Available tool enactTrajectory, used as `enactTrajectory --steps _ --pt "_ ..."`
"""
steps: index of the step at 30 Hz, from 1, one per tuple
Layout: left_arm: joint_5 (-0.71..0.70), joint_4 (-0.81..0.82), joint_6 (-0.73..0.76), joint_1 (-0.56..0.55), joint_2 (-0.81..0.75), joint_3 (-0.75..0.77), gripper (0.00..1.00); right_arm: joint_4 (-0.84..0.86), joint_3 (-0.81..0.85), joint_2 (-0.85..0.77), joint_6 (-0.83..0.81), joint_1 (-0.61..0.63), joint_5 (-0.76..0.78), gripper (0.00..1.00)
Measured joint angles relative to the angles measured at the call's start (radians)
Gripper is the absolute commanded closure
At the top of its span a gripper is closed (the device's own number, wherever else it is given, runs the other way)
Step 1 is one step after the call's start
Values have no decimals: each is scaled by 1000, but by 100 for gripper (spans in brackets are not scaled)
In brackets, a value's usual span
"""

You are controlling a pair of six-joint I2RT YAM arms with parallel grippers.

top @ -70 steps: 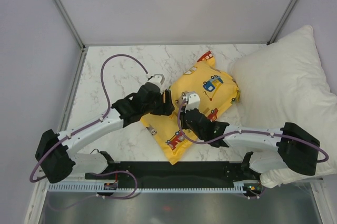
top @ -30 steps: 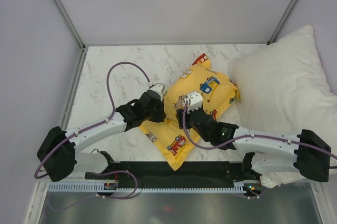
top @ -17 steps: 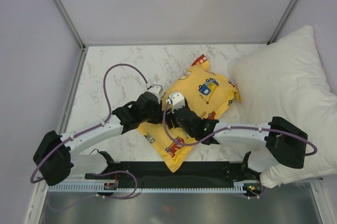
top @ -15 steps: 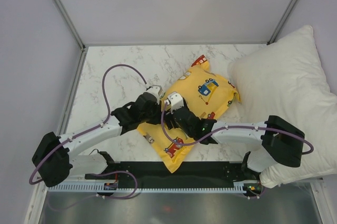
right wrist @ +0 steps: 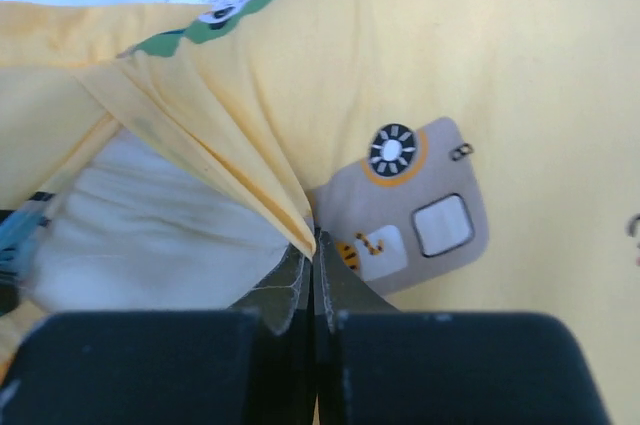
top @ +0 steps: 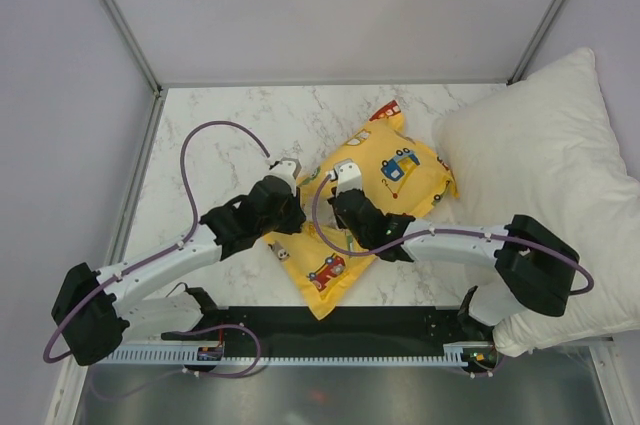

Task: Remove the pillowcase from the pillow
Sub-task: Expand the opening of the pillowcase

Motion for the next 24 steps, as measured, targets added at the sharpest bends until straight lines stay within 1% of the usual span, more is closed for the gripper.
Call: enactTrajectory --steps 6,12,20,24 --pt "-29 -23 21 0 16 74 98 -85 0 -90 33 -76 54 100" --pt "-35 -21 42 3 21 137 98 -118 0 -145 64 -124 56 100" --pt "-26 -12 63 31 24 136 98 -113 -1 -110 119 -162 20 100" --pt "-4 68 69 40 85 89 98 -98 -28 -103 141 -177 -13 100"
